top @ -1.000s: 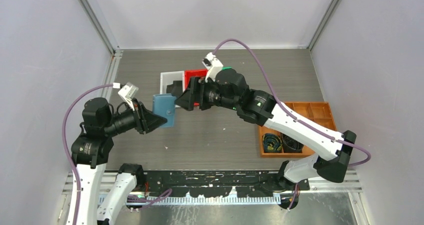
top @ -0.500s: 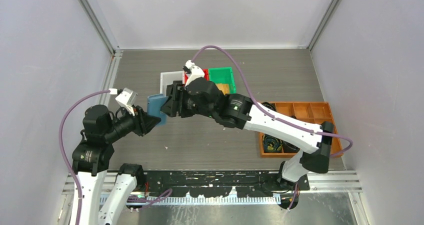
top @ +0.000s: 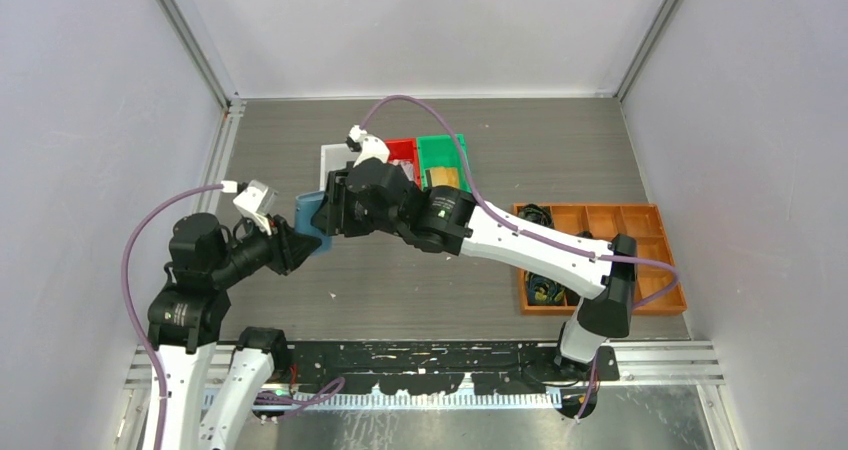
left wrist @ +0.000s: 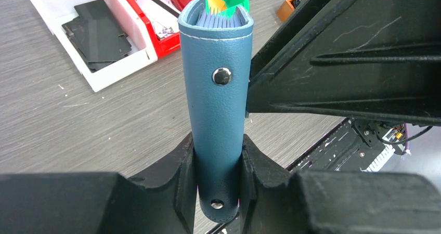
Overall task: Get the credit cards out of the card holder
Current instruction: Open the card holder.
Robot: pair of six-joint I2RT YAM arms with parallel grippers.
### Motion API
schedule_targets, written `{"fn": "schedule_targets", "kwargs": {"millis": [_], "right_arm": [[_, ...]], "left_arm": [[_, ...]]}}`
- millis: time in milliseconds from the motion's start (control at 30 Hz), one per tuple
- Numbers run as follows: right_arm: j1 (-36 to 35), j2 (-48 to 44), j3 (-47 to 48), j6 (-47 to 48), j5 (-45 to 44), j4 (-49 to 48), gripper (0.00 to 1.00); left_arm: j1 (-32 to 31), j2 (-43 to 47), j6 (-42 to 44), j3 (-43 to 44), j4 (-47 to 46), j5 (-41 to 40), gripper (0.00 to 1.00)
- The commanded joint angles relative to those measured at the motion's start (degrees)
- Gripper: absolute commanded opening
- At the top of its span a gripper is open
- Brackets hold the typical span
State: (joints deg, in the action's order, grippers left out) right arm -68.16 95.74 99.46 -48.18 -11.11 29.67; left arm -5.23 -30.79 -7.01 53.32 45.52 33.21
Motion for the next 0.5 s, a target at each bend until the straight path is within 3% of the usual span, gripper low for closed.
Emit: {"fn": "schedule_targets", "kwargs": {"millis": [0,467], "right_arm": [[-0.31,0.34,1.68,-0.54,-2.77,-0.69,0.47],[0.18,0.19,-1.81,-3.38,0.04,-0.77,0.45]], "left_arm": [[0.04,2.01,0.39,0.47,-5.92,1.87,0.0],[0.05,3.09,-5.6,2.11,-8.04,2.63,0.0]]}}
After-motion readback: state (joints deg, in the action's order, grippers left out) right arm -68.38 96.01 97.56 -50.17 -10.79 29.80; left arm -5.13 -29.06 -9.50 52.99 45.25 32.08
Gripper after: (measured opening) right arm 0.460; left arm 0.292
